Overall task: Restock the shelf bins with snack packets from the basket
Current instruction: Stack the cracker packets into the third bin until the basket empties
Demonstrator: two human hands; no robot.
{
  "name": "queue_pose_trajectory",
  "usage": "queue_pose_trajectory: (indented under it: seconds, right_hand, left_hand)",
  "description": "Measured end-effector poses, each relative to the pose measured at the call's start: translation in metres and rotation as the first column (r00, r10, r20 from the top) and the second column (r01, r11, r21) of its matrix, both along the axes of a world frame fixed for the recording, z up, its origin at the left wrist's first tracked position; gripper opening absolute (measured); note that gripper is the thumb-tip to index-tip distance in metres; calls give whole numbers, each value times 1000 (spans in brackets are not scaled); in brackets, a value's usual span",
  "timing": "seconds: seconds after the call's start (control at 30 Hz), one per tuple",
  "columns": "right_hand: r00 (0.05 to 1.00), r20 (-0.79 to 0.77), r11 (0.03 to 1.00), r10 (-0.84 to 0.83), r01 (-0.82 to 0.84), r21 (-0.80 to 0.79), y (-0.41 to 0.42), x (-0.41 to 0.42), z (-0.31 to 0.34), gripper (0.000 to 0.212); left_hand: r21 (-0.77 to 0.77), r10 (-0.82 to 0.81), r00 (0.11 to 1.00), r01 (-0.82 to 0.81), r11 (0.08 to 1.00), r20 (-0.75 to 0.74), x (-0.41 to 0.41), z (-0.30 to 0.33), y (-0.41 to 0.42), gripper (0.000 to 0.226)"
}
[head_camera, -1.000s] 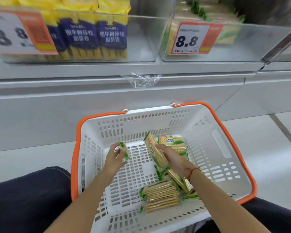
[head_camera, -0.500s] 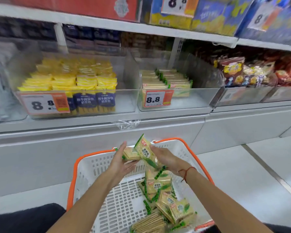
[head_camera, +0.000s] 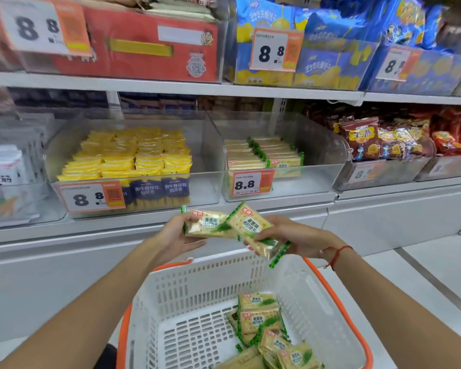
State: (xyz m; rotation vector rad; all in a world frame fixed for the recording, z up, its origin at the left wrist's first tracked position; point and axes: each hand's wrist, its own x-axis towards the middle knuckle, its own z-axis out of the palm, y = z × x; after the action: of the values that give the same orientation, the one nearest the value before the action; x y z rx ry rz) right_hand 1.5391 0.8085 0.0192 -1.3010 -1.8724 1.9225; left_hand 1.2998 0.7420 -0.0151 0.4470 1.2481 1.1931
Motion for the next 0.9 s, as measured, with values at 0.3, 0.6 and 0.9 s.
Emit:
queue_pose_trajectory:
  seconds: [0.3, 0.6, 0.9]
  right_hand:
    - [997, 54, 980, -60, 49, 191, -3, -2, -5, 40]
    - [993, 68, 829, -95, 42, 557, -1, -12, -7, 38]
    - [977, 145, 782, -159, 35, 622, 6, -17, -26, 48]
  left_hand:
    - [-114, -144, 958, 118, 986, -250, 4, -11, -10, 16]
    - [18, 23, 998, -22, 1000, -59, 23, -2, -8, 29]
    - [26, -89, 984, 94, 995, -154, 40, -13, -1, 34]
